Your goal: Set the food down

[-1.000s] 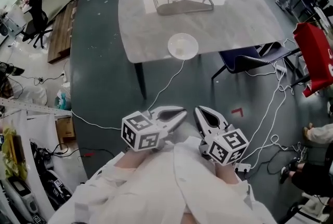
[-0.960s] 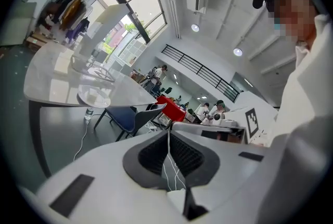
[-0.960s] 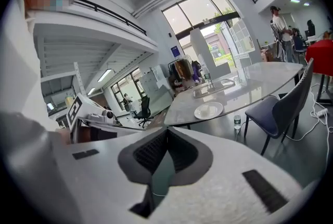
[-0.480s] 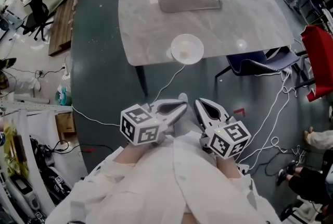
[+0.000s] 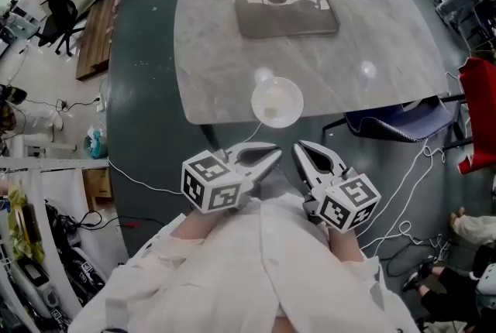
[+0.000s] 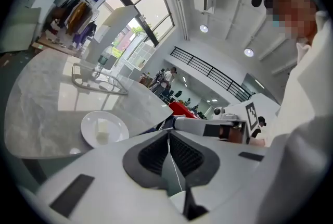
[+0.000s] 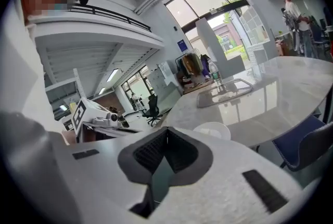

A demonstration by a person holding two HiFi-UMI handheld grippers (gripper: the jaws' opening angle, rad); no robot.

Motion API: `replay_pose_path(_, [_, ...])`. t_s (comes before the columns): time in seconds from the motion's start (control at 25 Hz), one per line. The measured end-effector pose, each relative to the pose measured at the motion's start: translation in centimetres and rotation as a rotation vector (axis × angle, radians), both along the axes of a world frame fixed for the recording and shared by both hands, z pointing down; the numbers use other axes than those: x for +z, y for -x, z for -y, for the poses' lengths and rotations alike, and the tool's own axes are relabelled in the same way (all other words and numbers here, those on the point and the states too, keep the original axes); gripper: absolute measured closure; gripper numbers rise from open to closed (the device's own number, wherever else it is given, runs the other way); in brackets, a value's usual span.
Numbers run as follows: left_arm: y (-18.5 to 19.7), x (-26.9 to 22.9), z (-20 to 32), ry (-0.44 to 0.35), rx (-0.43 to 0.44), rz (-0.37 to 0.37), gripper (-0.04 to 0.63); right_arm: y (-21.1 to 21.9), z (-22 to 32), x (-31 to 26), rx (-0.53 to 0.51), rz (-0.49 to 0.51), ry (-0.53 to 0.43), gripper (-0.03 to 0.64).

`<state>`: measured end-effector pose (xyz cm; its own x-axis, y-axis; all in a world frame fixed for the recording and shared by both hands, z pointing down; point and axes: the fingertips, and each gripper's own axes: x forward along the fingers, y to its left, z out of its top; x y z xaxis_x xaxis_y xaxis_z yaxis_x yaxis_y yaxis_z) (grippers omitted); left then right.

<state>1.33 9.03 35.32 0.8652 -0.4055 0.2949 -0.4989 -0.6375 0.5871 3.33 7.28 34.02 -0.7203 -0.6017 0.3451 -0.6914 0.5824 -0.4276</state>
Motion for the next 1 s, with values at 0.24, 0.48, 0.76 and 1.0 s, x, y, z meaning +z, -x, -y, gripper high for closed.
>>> replay_pose_path(0.24, [-1.1,0.1,5.8,0.022,-0.051,-0.013,0.574,-0.6,4.7,0.3,-0.082,-0.013,0.0,0.614])
replay_pose_path(0.48, [-1.9,0.0,10.8,0.005,-0.103,-0.011,0.574,-1.7,9.0,0.4,-0.146,-0.021,-0.024,0.614])
replay_pose_path(0.76, [-4.2,0.7,12.2,0.022,-0.031,0.02,0.574,-2.2,11.8,1.4,-0.16,-0.009,0.022,0.614])
replay_pose_path(1.0, [-2.6,1.1,12.8,0.067,-0.075,0.016,0.574,-2.7,13.2,1.9,-0.086,0.011,0.058,0.615])
